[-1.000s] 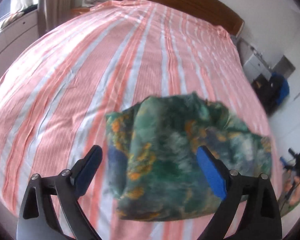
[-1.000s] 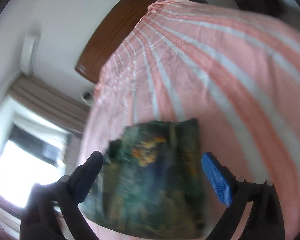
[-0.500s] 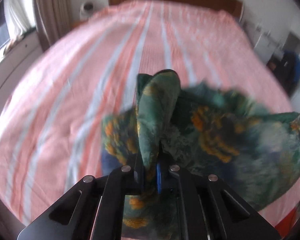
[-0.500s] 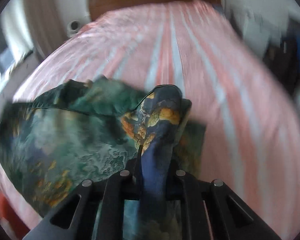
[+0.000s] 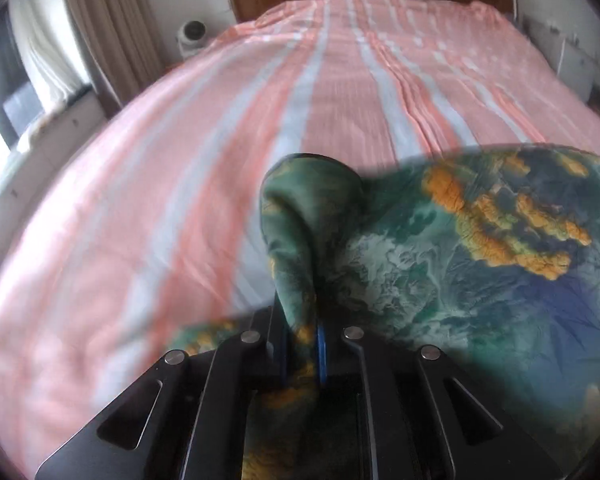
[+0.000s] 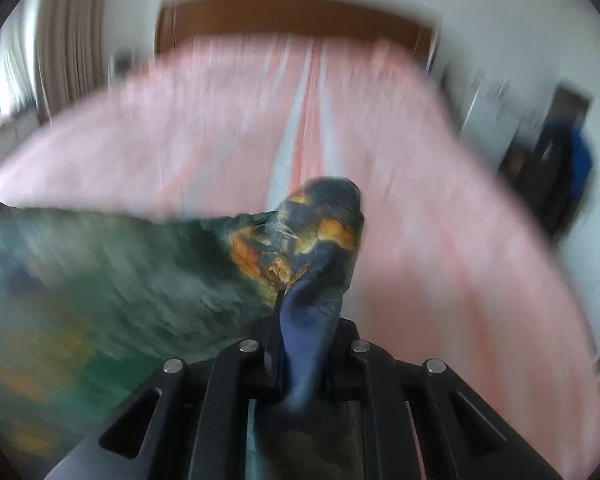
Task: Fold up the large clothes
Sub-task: 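Lift the hem with both tools and fold it over toward the collar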
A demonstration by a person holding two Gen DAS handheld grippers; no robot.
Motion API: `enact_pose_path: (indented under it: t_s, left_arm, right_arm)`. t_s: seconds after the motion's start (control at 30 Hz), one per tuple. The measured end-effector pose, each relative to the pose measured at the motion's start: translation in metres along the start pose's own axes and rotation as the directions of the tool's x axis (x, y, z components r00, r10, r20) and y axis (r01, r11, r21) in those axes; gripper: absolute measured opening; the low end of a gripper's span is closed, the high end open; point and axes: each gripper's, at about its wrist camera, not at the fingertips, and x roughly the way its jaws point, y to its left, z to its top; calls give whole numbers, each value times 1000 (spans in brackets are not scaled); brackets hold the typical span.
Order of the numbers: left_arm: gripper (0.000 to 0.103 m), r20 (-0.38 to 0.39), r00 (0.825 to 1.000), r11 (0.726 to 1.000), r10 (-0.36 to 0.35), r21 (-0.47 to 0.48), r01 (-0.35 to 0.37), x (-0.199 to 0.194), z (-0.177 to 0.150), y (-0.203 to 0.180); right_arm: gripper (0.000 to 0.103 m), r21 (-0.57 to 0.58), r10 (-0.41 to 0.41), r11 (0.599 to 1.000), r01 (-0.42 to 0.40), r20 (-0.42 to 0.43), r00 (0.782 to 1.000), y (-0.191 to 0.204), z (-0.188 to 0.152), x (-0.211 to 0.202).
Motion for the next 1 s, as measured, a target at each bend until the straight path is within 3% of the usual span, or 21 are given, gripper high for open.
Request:
enact_pose_path:
  t_s: [0.03, 0.07, 0.17, 0.27, 0.63, 0.83, 0.9, 1.0]
  left_arm:
    - [9, 46, 999, 1000, 13, 1, -13, -4, -4, -1]
    - [9, 62, 998, 1000, 8, -4, -8, -5, -5, 0]
    - [11, 79, 995, 995, -66, -66, 71, -3, -8, 14]
    - [11, 88, 992, 991, -94, -92, 102, 0, -10, 20]
    - [12, 87, 992, 991, -90, -90, 98, -1, -9, 16]
    - [12, 78, 995, 996, -56, -66, 61, 3, -7, 8]
    - [13, 80, 996, 997, -49, -62, 54, 2, -7, 7]
    - [21, 86, 996, 997, -32, -64, 37, 0, -7, 7]
  right_arm:
    - [15, 29, 22, 999, -21, -23, 999, -1, -11, 15]
    - [15, 51, -2, 999, 0, 35, 999, -2, -17, 13]
    - [18, 111, 37, 993, -44, 65, 997, -18, -23, 9]
    - [19, 151, 76, 985, -85, 63, 995, -28, -30, 6]
    - [24, 144, 48, 988, -57, 65, 997, -23, -28, 4]
    - [44, 212, 82, 973, -94, 64, 995, -38, -30, 7]
    - [46, 239, 105, 964, -117, 63, 993, -44, -31, 9]
    - [48, 245, 105, 962, -117, 62, 993, -44, -31, 8]
